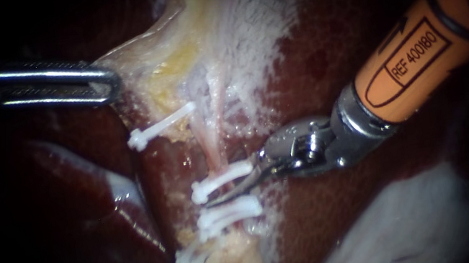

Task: Go to the cutting position right tube

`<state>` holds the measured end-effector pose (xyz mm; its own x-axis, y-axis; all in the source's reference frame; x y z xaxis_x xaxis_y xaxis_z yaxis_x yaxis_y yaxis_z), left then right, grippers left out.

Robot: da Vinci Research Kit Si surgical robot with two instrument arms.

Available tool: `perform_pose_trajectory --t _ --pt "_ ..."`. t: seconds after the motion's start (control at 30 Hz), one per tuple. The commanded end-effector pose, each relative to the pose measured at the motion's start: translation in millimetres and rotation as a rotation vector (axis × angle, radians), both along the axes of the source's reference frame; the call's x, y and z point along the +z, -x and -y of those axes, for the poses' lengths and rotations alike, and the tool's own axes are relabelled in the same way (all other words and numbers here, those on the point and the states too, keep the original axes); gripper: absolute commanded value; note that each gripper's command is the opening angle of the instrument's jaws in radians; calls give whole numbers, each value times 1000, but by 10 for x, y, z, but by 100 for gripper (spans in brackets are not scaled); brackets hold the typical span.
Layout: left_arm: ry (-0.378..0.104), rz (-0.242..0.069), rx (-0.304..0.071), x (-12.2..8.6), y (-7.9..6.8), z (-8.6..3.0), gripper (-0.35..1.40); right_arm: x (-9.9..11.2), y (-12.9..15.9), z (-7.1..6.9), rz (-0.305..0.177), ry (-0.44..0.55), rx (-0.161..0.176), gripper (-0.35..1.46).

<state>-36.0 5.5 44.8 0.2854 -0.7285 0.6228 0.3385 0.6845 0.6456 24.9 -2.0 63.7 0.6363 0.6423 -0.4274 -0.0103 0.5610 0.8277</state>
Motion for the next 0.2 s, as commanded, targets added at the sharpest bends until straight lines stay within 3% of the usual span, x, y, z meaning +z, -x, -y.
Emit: perform_pose_trajectory --t 0.03,0.2 --pt "0 0 0 0 0 0 -35 0 0 0 0 0 0 21" --pt "0 0 0 0 1 0 -35 0 1 0 -1 0 -1 22"
